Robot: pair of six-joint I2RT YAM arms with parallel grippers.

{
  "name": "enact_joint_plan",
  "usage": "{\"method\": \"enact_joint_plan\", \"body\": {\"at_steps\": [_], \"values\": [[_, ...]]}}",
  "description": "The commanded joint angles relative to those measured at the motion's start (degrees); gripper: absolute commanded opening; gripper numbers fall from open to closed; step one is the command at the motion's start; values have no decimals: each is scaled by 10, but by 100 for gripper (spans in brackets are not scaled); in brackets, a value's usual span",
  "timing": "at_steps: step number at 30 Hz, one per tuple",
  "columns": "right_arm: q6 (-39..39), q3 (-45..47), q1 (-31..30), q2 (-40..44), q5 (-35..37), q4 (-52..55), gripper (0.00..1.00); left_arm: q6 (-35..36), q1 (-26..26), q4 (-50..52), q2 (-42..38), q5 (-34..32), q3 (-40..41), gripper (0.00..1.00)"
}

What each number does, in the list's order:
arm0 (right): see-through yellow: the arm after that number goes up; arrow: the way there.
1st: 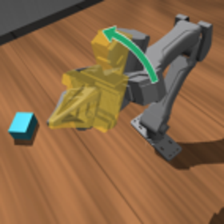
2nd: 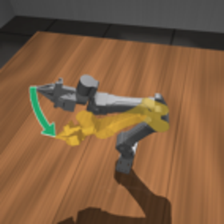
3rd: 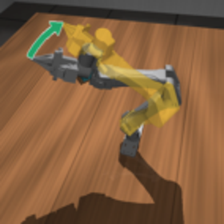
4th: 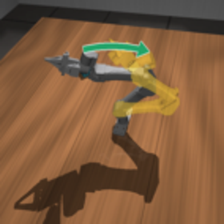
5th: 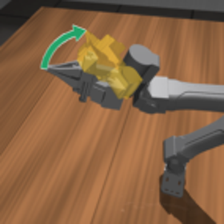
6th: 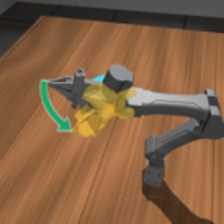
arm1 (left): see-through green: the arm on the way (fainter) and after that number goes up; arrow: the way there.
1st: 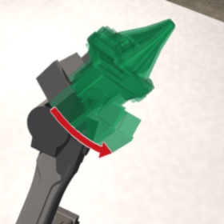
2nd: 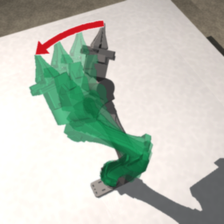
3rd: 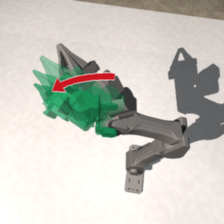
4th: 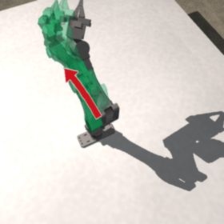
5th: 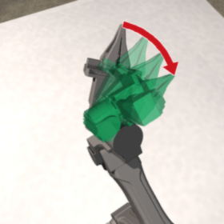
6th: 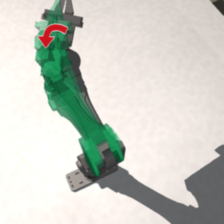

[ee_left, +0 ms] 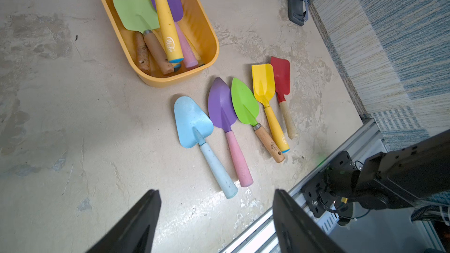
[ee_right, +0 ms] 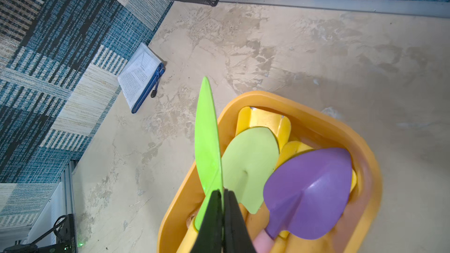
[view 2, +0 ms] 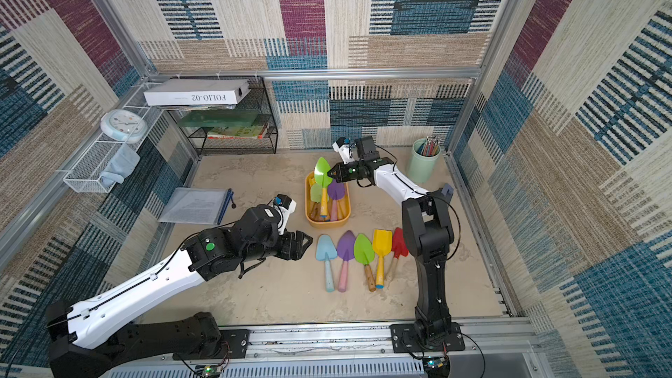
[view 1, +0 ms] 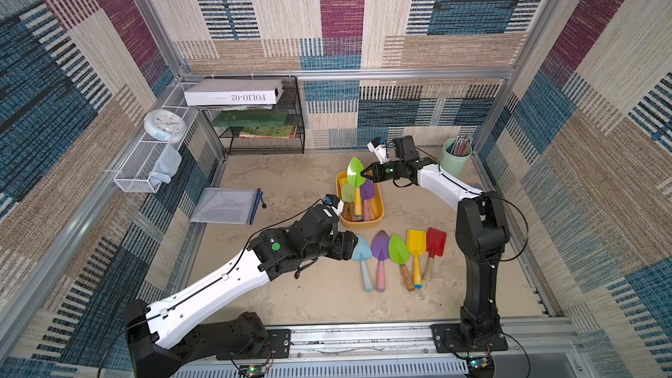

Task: Put the shovel into the storage box
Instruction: Place the shovel in the storage box.

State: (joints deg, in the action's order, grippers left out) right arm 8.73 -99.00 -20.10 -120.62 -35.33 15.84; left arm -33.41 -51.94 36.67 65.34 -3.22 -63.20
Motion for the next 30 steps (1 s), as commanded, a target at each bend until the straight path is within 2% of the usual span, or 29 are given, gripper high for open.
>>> {"method": "enact_joint_plan", "body": {"at_steps": [1,13,30], "values": [[-15,-23,5,-20,-28,20,0,10,1,-15,-3,-5,0,77],[-26,-45,17,-68,-34,20,0,10,2,-21,-23,-18,14,77],[-22,-17,18,-96,-39,6,0,8,3,-21,-21,-20,19,77]]}}
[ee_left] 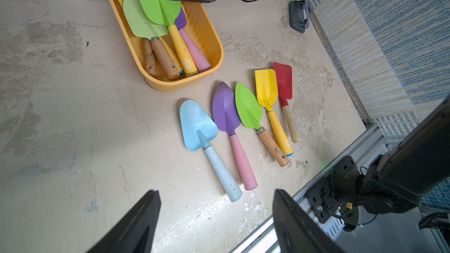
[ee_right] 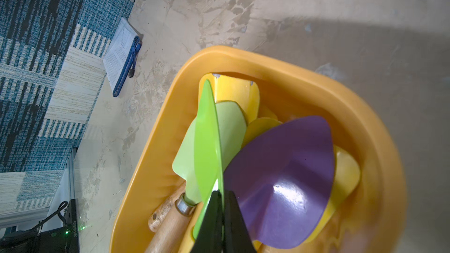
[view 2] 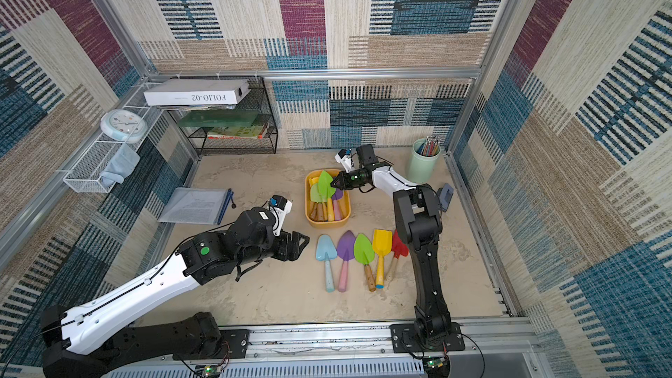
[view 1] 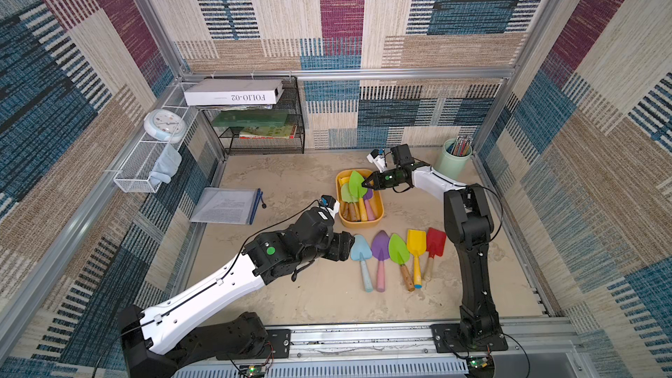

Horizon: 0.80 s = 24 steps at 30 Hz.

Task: Put the shovel into the storage box
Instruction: Place the shovel in the storage box.

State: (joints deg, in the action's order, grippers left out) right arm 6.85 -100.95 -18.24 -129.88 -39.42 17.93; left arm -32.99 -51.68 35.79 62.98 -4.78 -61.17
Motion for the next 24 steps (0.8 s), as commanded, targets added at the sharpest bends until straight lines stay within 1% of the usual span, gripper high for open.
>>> {"method": "enact_joint_plan", "body": {"at_steps": [1,3,9,12,17,24], "values": [[-4,4,0,-4,4,-14,0,4,0,-13,5,-2,-1,77],[-3,6,0,-5,7,-13,0,1,0,-13,9,0,-1,77],[-3,7,0,-9,13,-8,18,-2,1,-13,17,6,0,77],[-3,5,0,-8,18,-4,25,-3,0,-12,19,7,-1,77],[-6,4,0,-2,28,5,31,-6,0,-10,22,8,-1,77],[-8,19,0,31,70,19,39,-12,0,-7,26,10,-1,77]]}}
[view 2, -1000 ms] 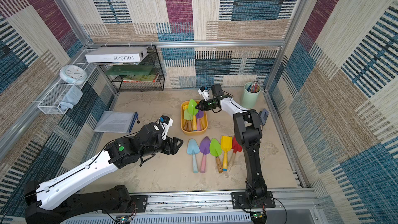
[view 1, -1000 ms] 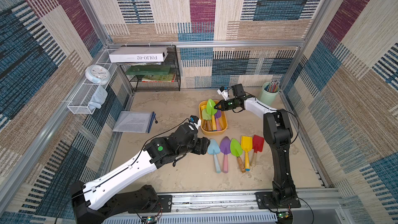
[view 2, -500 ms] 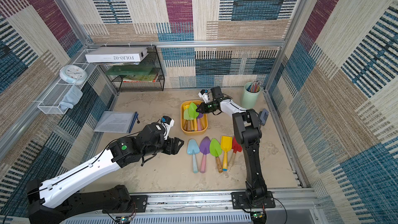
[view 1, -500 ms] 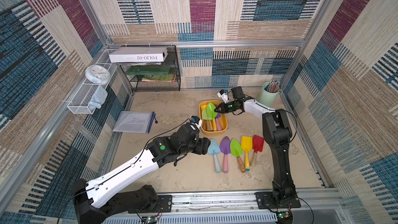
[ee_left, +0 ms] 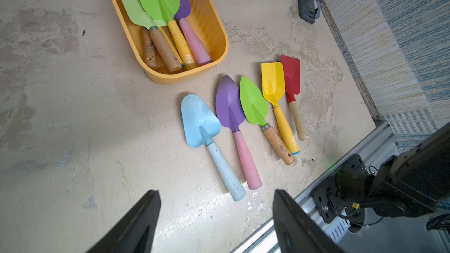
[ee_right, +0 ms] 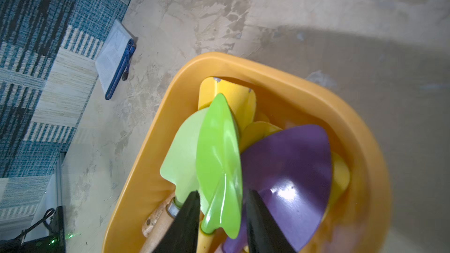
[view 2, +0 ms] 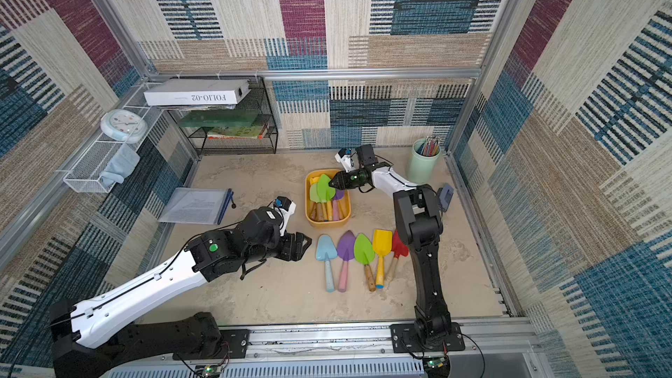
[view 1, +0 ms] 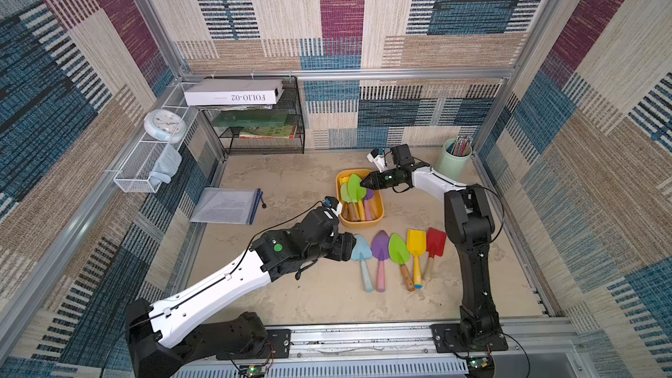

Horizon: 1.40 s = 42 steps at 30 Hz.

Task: Put the shovel into the storage box
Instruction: Place the shovel in the storage box, then pick up the shovel from the center of the board.

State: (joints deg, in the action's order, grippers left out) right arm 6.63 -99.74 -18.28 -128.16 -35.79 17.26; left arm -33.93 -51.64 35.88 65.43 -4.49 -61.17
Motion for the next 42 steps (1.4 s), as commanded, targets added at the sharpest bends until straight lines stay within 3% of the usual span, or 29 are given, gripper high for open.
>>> {"method": "enact_joint_plan", "body": {"at_steps": [1,10,21,32,42], "values": [[-5,11,0,21,39,25,40,-3,0,-9,2,8,-1,77],[15,77,-1,115,130,33,42,-7,0,-16,5,20,3,76],[141,308,-4,354,386,76,41,3,3,-39,30,41,4,76],[273,442,-52,519,473,211,40,6,61,-90,90,157,-1,77],[442,542,-145,642,500,335,38,22,70,-104,119,199,-6,77]]}}
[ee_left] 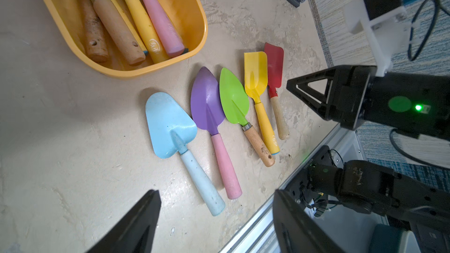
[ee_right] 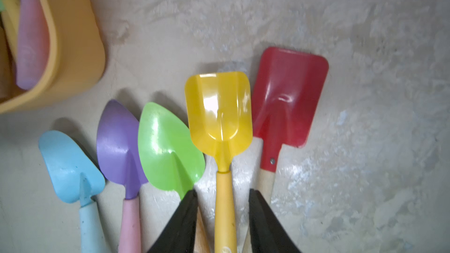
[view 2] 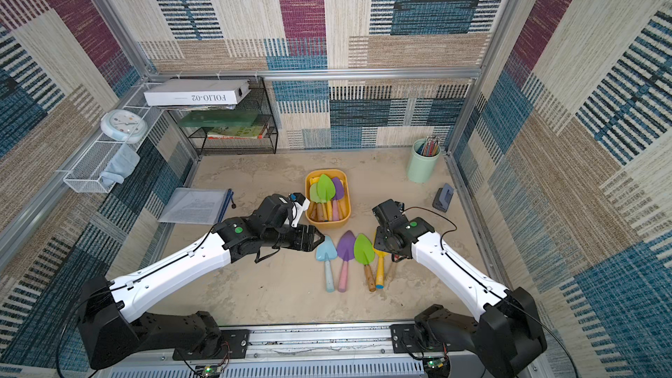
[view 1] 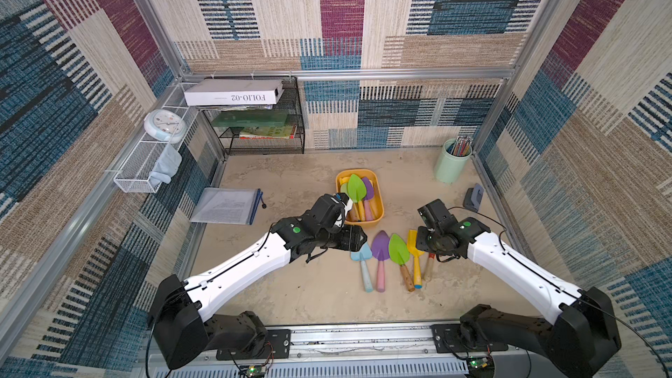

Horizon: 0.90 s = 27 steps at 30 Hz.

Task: Put the shovel into the storage box
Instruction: Pick up the shovel from the center of the board.

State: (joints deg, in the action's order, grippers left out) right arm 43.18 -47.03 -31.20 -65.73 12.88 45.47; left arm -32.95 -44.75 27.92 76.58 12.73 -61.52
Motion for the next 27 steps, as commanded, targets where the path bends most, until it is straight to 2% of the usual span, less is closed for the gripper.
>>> {"method": "enact_joint_plan", "body": {"at_steps": [1,11,27], "values": [[90,24,-25,26,12,61,38,14,1,-27,12,32,-1,77],[174,71,-59,74,23,112,38,32,1,-26,27,55,0,77],[163,112,-61,29,8,12,44,40,1,-10,19,42,3,76]]}}
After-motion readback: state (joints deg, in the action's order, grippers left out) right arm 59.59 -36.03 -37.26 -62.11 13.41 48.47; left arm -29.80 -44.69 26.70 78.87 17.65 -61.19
